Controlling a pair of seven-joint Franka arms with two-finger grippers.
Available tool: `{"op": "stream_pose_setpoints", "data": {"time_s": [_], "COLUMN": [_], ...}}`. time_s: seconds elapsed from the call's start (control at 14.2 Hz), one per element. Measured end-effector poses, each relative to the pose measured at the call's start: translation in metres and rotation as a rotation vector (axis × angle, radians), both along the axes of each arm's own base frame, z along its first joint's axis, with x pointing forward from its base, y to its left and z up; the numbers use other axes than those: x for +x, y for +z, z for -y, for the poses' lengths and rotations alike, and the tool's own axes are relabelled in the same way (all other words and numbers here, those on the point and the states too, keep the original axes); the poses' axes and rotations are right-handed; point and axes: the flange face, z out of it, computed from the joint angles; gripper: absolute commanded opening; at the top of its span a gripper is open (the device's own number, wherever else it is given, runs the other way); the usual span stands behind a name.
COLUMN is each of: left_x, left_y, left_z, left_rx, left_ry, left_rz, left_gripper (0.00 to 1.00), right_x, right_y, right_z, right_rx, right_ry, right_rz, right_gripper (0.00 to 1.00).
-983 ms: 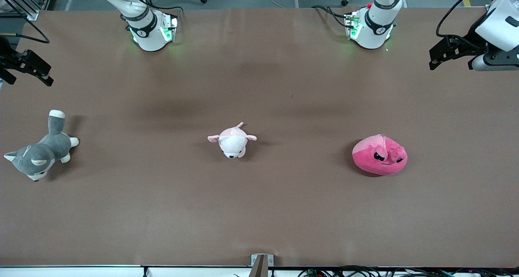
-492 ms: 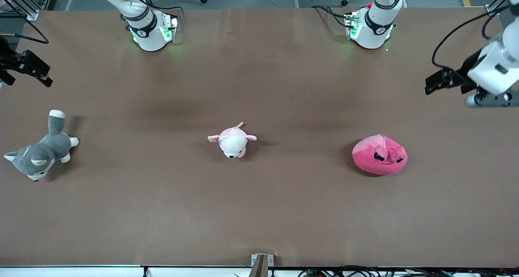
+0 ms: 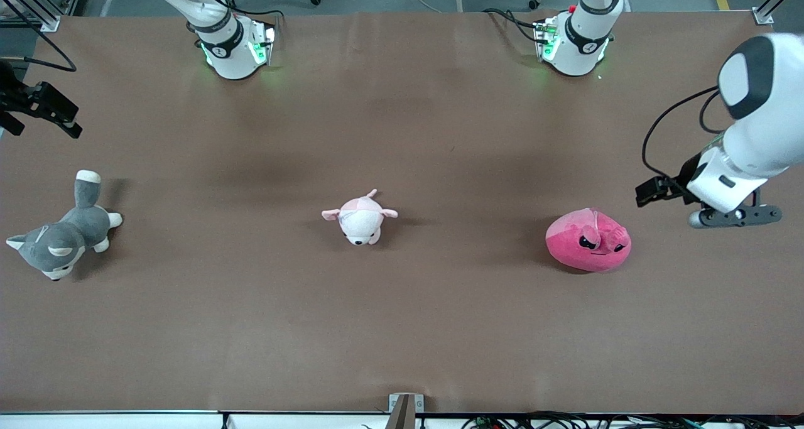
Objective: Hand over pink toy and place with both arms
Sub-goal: 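Reach the left gripper down to the pink plush toy, then close the left gripper on the pink plush's ears and lift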
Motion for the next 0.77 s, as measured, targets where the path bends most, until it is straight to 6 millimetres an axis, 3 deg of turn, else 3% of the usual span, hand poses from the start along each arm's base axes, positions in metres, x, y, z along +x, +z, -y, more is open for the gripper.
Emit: {"op": "stream_pose_setpoints", "data": {"time_s": [0.42, 0.77], "left_x": [0.020, 0.029], "left_y": [-0.069, -0.098], "left_z": [0.000, 0.004], "left_rx": [-0.017, -0.028], "left_ry": [0.010, 0.006], "left_rz": [0.012, 0.026], "left_gripper": [0.89, 0.66], "right_x": [0.001, 0.004], "right_y": [0.004, 0.017], "right_z": [-0.001, -0.004], "right_rx": [-0.001, -0.003], "right_ry": [0.001, 0.007], "right_rz": [0.009, 0.035], "right_gripper": [1.00, 1.00]}}
